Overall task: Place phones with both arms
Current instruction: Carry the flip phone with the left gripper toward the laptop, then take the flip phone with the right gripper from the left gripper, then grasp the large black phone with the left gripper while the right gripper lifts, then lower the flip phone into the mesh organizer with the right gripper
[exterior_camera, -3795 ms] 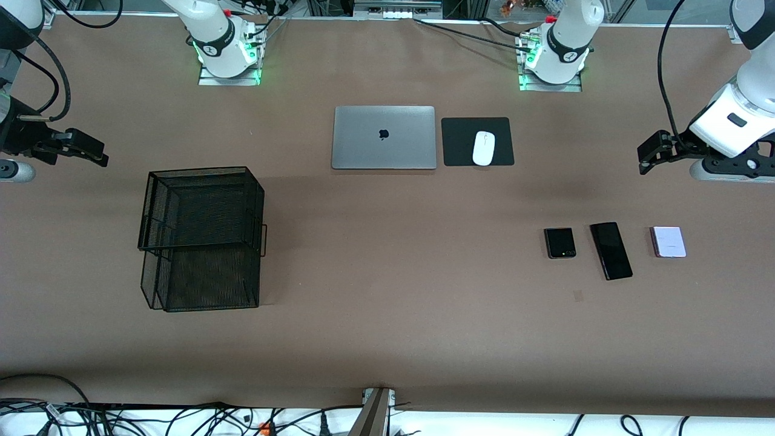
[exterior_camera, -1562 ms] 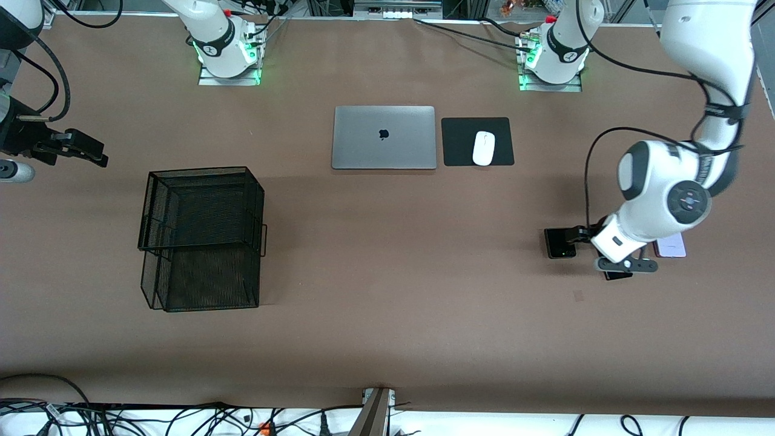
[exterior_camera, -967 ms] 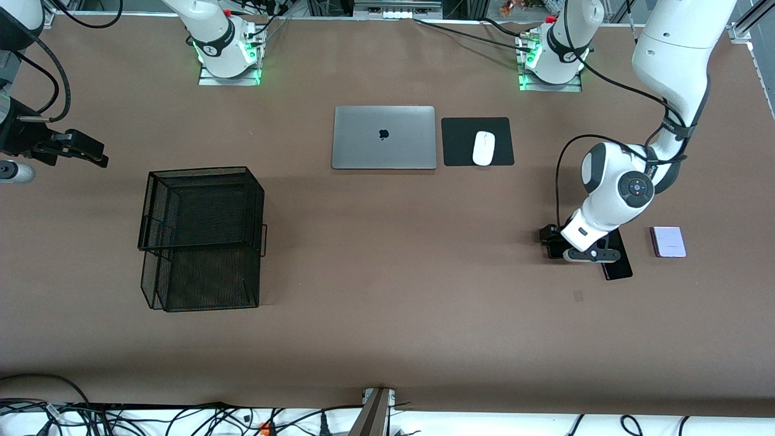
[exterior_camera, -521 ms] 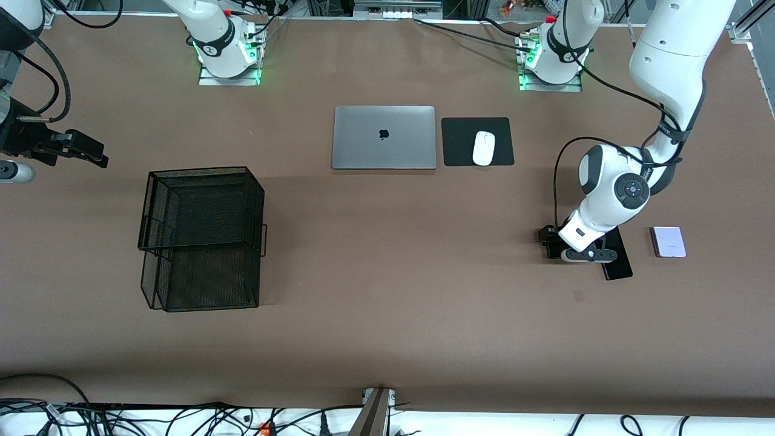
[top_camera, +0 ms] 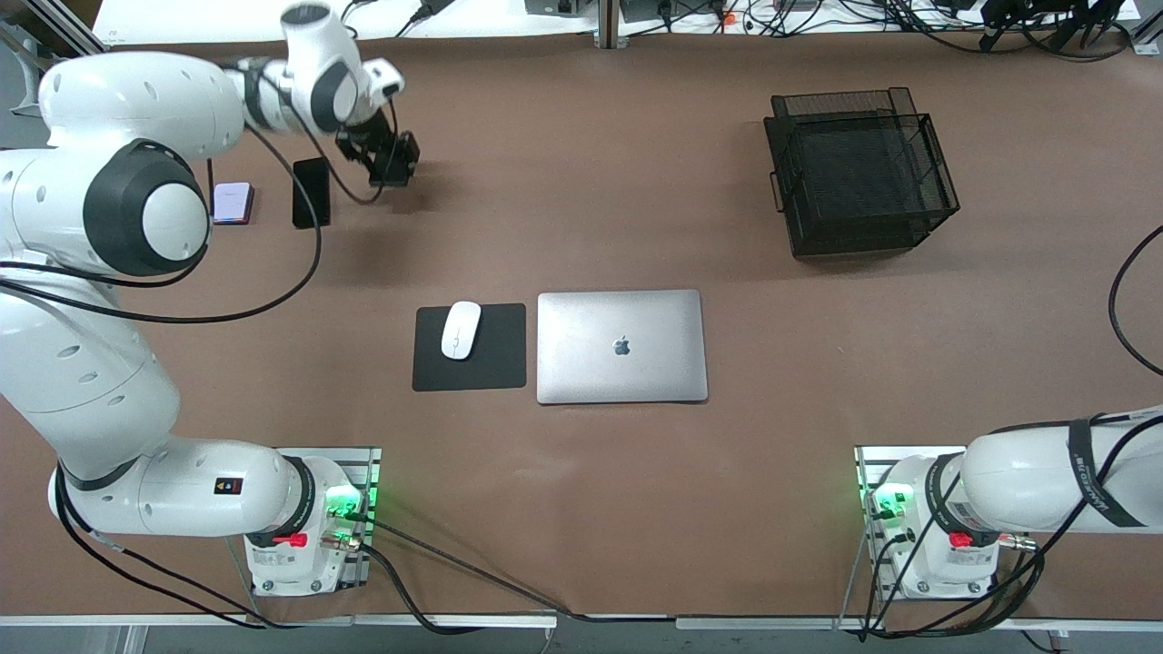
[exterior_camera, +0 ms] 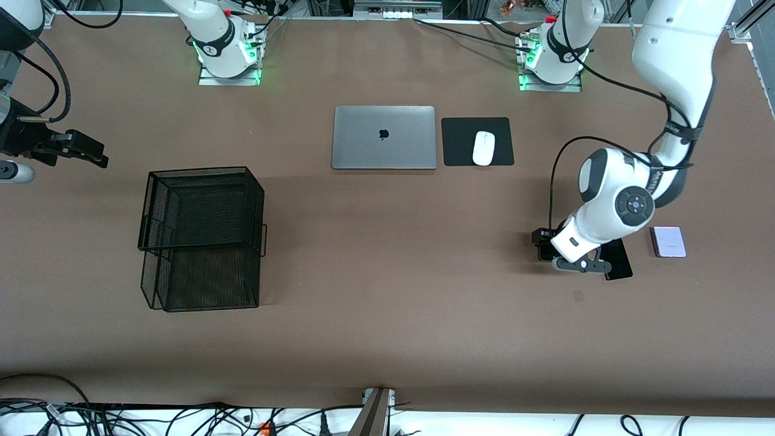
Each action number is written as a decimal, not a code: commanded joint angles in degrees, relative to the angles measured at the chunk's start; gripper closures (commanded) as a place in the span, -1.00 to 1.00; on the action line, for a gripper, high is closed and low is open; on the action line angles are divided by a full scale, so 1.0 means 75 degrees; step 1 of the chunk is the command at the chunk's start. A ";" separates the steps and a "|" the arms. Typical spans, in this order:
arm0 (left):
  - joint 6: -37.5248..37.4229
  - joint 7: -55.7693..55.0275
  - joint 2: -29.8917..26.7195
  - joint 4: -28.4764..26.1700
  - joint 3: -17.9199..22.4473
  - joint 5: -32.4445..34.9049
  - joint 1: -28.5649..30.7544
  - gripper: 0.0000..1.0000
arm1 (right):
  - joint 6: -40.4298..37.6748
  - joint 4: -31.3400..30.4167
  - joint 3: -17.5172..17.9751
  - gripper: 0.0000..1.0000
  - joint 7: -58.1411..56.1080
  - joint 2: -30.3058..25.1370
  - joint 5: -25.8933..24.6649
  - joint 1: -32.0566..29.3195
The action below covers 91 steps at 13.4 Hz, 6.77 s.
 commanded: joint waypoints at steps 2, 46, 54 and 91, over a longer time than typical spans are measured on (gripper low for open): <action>-0.1578 -0.0527 0.0252 0.1998 0.0066 -0.0178 -0.1069 0.54 | 0.0041 0.0004 0.0062 -1.00 -0.0079 -0.0024 0.0144 -0.0102; -0.1375 -0.1000 0.1437 0.1232 0.0090 0.1955 0.1397 -1.00 | 0.4375 0.1750 0.0051 -1.00 0.8089 0.5529 -0.1204 0.5934; 0.0143 -0.0964 0.1156 0.0126 -0.0672 0.1931 0.2653 -1.00 | 0.5677 0.1211 0.0039 -1.00 0.7620 0.6057 -0.1216 0.5617; -0.3795 -0.1140 0.1284 0.2739 -0.3437 -0.0933 0.2177 0.80 | 0.3609 -0.2309 -0.3899 -1.00 -0.0688 0.1663 0.1561 0.3883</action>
